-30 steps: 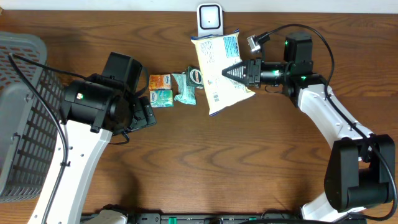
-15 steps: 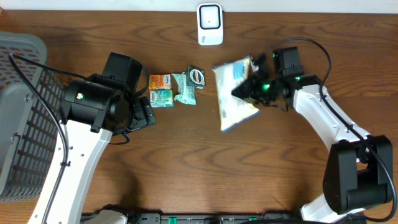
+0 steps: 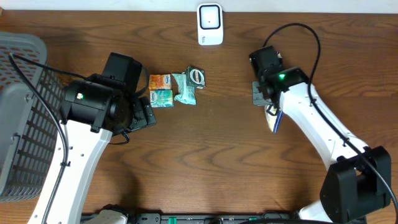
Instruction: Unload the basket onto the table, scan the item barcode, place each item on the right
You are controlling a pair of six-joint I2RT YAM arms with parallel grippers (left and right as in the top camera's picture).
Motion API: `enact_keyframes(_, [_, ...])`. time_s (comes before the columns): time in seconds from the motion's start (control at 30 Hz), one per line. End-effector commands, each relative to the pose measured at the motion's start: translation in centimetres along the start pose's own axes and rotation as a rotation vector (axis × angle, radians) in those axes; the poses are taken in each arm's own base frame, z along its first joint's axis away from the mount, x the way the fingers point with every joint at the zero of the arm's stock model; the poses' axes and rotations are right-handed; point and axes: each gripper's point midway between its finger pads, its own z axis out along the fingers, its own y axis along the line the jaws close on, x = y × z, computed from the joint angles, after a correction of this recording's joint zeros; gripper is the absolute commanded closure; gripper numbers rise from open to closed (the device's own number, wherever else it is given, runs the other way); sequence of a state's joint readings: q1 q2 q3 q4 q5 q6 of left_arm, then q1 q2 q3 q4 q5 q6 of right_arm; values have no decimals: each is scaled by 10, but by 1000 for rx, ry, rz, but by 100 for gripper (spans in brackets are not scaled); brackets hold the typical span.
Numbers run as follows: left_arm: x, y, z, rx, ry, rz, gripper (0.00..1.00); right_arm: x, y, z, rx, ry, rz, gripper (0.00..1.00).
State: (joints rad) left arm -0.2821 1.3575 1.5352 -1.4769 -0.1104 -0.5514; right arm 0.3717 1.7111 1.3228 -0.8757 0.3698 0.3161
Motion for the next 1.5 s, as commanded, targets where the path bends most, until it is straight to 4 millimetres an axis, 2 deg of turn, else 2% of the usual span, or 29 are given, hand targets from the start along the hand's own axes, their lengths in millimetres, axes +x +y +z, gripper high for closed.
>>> enact_keyframes(0.0, [0, 2, -1, -1, -4, -16, 2, 3, -9, 8, 123, -12, -58, 98])
enact_keyframes(0.2, [0, 2, -1, -1, -4, -16, 3, 18, 17, 30, 92, 52, -96, 89])
enact_keyframes(0.33, [0, 2, -1, -1, -4, -16, 3, 29, 44, 34, 8, 90, -127, 76])
enact_keyframes(0.5, [0, 2, -1, -1, -4, -16, 2, 30, 91, 19, -160, 74, -157, 68])
enact_keyframes(0.6, [0, 2, -1, -1, -4, -16, 2, 23, 122, 0, -265, 47, -179, 63])
enact_keyframes(0.67, [0, 2, -1, -1, -4, -16, 3, 17, 129, -9, -290, 32, -184, 56])
enact_keyframes(0.7, [0, 2, -1, -1, -4, -16, 2, 12, 130, -16, -294, 25, -185, 46])
enact_keyframes(0.73, [0, 2, -1, -1, -4, -16, 2, 8, 129, -21, -291, 20, -184, 32])
enact_keyframes(0.77, [0, 2, -1, -1, -4, -16, 2, 5, 126, -25, -279, 19, -184, 23])
enact_keyframes(0.83, [0, 2, -1, -1, -4, -16, 2, -1, 112, -29, -226, 17, -178, 15])
enact_keyframes(0.93, [0, 2, -1, -1, -4, -16, 3, -5, 82, -24, -111, 24, -165, 2])
enact_keyframes(1.0, [0, 2, -1, -1, -4, -16, 2, -3, 67, -18, -80, 52, -147, 1])
enact_keyframes(1.17, [0, 2, -1, -1, -4, -16, 2, 9, 45, 6, -125, 142, -88, 1])
enact_keyframes(1.3, [0, 2, -1, -1, -4, -16, 2, 23, 52, 24, -272, 201, -68, 1])
enact_keyframes(1.47, [0, 2, -1, -1, -4, -16, 2, 41, 49, 46, -298, 229, -37, 1])
